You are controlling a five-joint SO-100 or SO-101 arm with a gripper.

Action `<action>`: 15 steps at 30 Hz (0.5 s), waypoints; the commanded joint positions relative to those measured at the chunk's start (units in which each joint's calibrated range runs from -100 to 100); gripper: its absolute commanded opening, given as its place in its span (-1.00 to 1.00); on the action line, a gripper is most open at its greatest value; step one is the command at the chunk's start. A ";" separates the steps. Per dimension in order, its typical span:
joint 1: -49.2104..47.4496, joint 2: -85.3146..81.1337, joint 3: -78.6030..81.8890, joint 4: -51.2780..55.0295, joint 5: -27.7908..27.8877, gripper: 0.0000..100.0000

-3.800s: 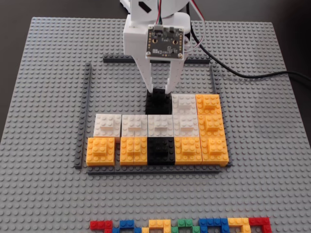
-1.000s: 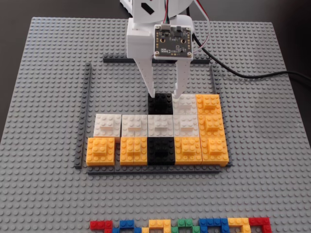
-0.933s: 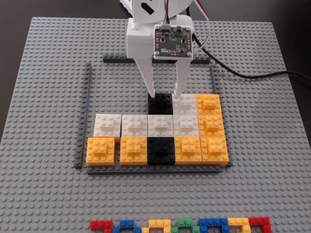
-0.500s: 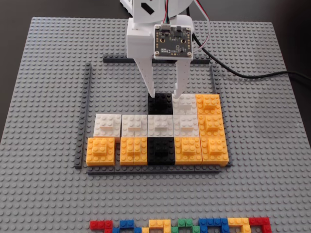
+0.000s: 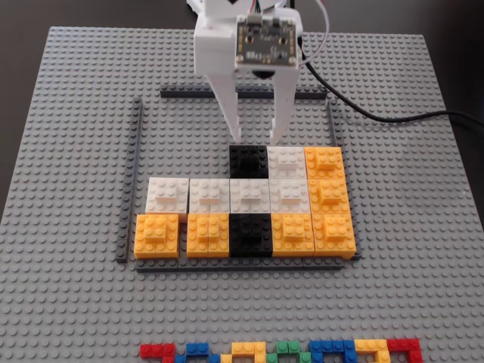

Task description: Grab the cube and place it into the grid

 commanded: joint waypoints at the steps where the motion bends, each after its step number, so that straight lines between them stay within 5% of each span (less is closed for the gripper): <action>1: -0.07 -6.67 -4.67 1.58 -0.24 -0.73; 15: -1.18 -26.71 -8.93 10.13 -0.44 -1.00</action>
